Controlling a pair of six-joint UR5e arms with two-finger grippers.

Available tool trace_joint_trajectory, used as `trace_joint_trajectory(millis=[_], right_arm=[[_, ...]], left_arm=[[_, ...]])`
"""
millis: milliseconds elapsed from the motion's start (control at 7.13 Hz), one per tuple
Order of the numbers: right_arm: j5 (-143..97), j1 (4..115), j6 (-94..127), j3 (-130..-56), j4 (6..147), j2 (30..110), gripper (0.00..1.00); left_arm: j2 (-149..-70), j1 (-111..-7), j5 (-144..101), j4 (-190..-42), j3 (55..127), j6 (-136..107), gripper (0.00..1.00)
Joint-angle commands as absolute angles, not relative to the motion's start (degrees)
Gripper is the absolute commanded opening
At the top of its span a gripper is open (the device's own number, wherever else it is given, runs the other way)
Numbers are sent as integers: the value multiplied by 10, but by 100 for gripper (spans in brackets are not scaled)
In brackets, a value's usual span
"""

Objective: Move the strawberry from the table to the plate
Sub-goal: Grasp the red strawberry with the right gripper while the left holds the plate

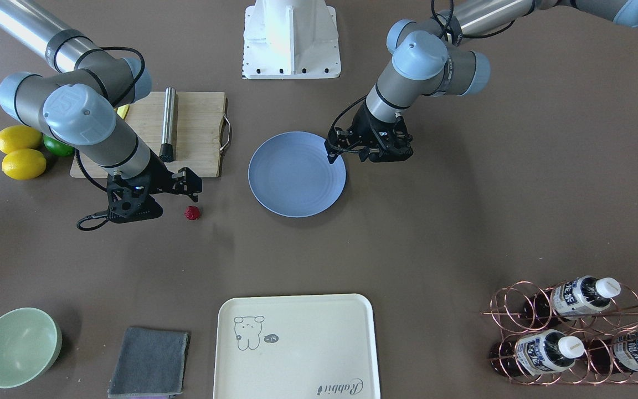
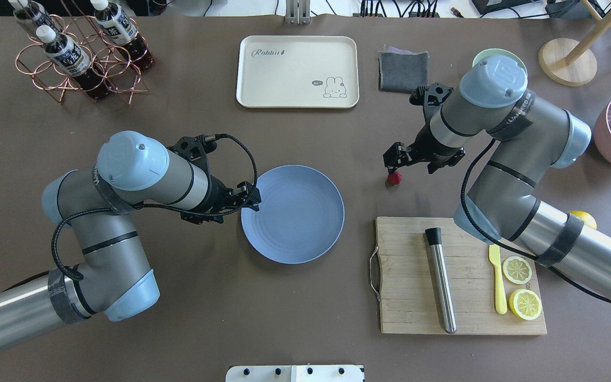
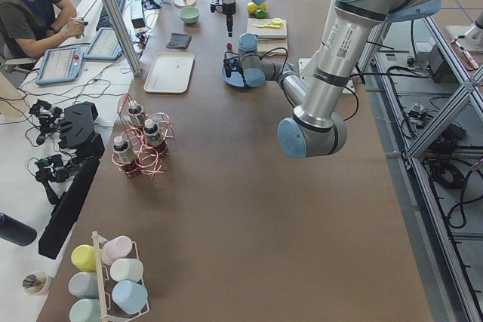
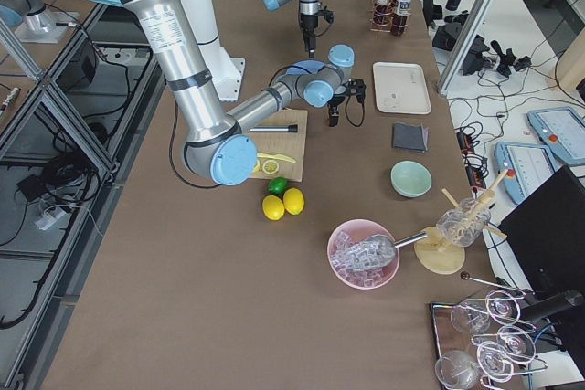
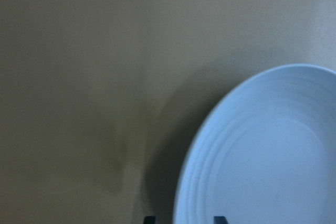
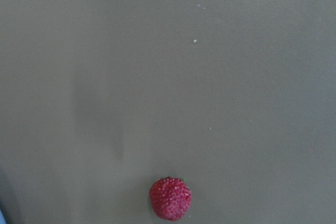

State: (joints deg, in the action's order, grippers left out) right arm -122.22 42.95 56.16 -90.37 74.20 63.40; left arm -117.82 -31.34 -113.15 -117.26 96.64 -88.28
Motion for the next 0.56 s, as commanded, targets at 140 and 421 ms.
trace_joint_trajectory(millis=[140, 421], right_arm=[[-1198, 407, 586, -874, 737, 613, 91], [-1185, 402, 587, -862, 726, 611, 79]], left_arm=[[-1172, -329, -1136, -1172, 976, -882, 87], [-1151, -331, -1136, -1172, 1001, -882, 86]])
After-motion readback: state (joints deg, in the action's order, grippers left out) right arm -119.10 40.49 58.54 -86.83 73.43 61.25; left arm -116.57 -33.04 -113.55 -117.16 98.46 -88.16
